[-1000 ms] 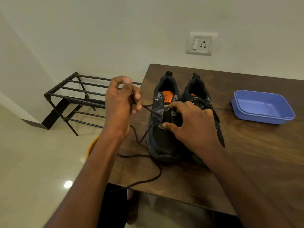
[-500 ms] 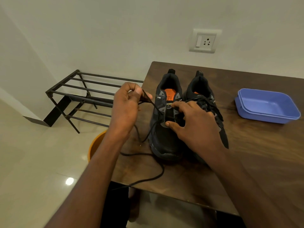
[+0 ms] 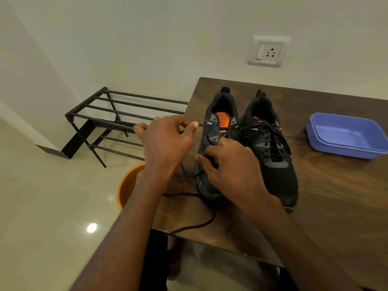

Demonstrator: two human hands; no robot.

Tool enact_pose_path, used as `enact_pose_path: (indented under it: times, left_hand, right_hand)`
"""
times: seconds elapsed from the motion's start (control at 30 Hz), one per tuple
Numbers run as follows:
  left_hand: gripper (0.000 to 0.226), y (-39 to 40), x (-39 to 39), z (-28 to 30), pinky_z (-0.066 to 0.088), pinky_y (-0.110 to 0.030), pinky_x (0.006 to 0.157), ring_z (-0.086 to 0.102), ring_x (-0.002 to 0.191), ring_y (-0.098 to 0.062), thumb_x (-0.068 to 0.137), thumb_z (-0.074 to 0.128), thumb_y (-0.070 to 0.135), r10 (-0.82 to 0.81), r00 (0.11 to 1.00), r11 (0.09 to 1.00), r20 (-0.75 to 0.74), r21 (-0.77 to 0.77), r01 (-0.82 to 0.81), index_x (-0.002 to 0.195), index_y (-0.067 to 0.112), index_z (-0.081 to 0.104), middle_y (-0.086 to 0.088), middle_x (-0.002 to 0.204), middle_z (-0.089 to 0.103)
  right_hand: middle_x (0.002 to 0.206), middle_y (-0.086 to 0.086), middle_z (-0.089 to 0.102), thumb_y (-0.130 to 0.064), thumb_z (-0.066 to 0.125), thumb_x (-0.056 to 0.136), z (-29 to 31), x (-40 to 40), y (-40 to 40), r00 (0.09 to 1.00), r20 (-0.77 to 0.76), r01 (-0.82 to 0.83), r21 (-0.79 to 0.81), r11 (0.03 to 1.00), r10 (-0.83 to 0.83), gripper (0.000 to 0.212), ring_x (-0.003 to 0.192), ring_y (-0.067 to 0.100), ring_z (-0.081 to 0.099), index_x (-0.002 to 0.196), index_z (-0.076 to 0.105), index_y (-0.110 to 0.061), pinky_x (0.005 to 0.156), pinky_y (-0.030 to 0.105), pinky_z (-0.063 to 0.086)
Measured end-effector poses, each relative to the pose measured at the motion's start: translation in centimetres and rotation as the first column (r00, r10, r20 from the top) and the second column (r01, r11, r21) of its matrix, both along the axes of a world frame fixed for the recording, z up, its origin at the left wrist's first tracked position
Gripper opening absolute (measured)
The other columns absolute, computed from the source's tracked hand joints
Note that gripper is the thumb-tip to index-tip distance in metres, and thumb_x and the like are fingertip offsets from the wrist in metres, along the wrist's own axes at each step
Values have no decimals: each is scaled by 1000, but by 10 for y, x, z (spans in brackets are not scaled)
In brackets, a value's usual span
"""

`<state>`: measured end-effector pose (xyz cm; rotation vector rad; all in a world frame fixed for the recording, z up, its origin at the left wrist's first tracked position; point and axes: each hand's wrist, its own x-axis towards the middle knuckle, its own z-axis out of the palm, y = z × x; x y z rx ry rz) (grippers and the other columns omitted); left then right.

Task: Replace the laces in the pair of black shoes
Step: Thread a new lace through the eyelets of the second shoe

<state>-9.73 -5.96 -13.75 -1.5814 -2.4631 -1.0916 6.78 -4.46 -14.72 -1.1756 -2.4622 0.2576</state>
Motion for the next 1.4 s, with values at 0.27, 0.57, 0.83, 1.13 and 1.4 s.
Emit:
enact_pose_path:
  times: [0.27,0.57,0.83,1.13,1.4]
  left_hand:
    - [19,3,6,-2,23,-57,116,61,111,-6,97,62,35,-81,995,997,57,-13,82,116,33,68,15,111,68]
    - [34,1,40,32,52,-25,96,72,108,-15,110,44,24,-613,598,790,517,373,487,128,3,64,-9,107,76]
    - [13,-3,31,30,56,-40,94,66,92,-7,100,65,28,-453,803,864,388,-34,503,92,24,74,6,94,70]
    - [44,-15,39,42,56,-34,101,65,119,-8,103,58,41,-628,625,748,463,138,649,143,21,55,5,124,70]
    - [6,-14,22,30,53,-34,87,67,84,-9,98,68,29,-362,882,900,302,-133,415,93,30,72,5,84,71]
  right_hand:
    - [77,5,71,-12,80,84,20,11,3,848,-449,-62,-610,790,-281,27,70,14,69,101,65,-27,71,34,58]
    - [81,-3,55,-17,54,97,77,73,20,336,-845,-655,-527,542,-415,17,52,8,39,113,60,-16,49,22,36]
    - [71,-1,60,-15,65,98,68,103,36,453,-816,-218,-491,843,-359,8,47,11,34,101,73,-16,44,25,30]
    - [73,10,74,-18,70,95,59,66,19,686,-711,-356,-513,781,-154,17,42,5,46,105,74,-4,43,14,37]
    - [69,-2,70,-25,72,94,53,84,36,619,-678,-104,-570,815,-396,5,47,3,49,94,75,-21,45,17,40]
